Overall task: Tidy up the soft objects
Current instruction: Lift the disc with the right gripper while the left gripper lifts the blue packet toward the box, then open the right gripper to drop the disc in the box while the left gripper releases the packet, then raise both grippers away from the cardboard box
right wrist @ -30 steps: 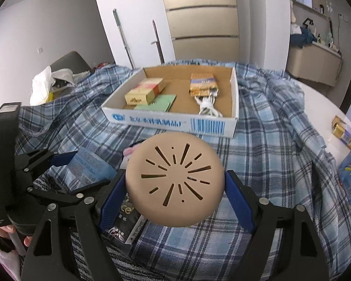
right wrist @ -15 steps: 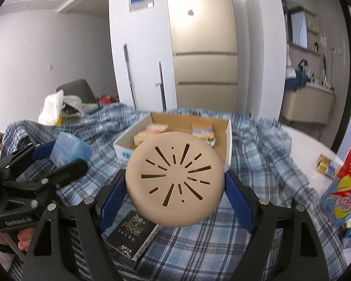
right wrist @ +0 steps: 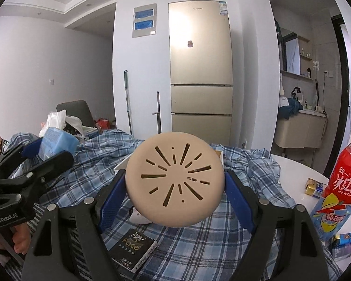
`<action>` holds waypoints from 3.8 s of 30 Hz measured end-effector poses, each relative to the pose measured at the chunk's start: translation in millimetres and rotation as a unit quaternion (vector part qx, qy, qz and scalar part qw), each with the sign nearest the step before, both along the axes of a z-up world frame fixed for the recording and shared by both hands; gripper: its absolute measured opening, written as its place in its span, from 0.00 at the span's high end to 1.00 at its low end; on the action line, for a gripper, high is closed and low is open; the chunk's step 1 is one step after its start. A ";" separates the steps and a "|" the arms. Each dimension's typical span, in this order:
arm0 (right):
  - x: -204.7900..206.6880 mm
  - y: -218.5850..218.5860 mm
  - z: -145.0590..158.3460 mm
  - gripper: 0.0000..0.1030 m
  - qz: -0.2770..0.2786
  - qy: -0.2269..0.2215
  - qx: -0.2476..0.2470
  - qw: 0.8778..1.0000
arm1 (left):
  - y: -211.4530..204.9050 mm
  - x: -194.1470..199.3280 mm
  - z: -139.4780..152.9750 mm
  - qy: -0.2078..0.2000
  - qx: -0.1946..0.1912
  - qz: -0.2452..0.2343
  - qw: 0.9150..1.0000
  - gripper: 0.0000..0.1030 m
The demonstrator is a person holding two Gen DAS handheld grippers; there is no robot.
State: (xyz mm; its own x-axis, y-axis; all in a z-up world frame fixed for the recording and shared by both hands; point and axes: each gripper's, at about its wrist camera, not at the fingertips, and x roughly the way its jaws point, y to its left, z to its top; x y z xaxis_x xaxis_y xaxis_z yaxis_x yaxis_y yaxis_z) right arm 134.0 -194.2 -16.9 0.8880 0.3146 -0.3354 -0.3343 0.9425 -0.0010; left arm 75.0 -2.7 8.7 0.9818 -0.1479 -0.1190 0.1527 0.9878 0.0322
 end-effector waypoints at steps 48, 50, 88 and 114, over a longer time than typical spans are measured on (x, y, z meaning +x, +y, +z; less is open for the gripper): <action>137.8 12.3 29.5 0.21 -0.080 0.016 0.007 0.997 | 11.2 167.7 57.3 0.024 -0.054 0.040 0.997 0.25; 144.1 15.3 13.9 0.21 -0.077 0.040 -0.006 0.996 | 14.6 183.0 47.5 0.056 -0.047 0.046 0.996 0.25; 176.0 25.3 -43.8 0.08 -0.031 0.169 -0.019 0.985 | 6.9 227.0 -2.1 0.174 -0.014 0.043 0.984 0.00; 147.8 20.5 9.6 0.07 -0.038 0.126 -0.013 0.991 | -0.1 180.4 54.8 0.131 -0.021 0.058 0.990 0.00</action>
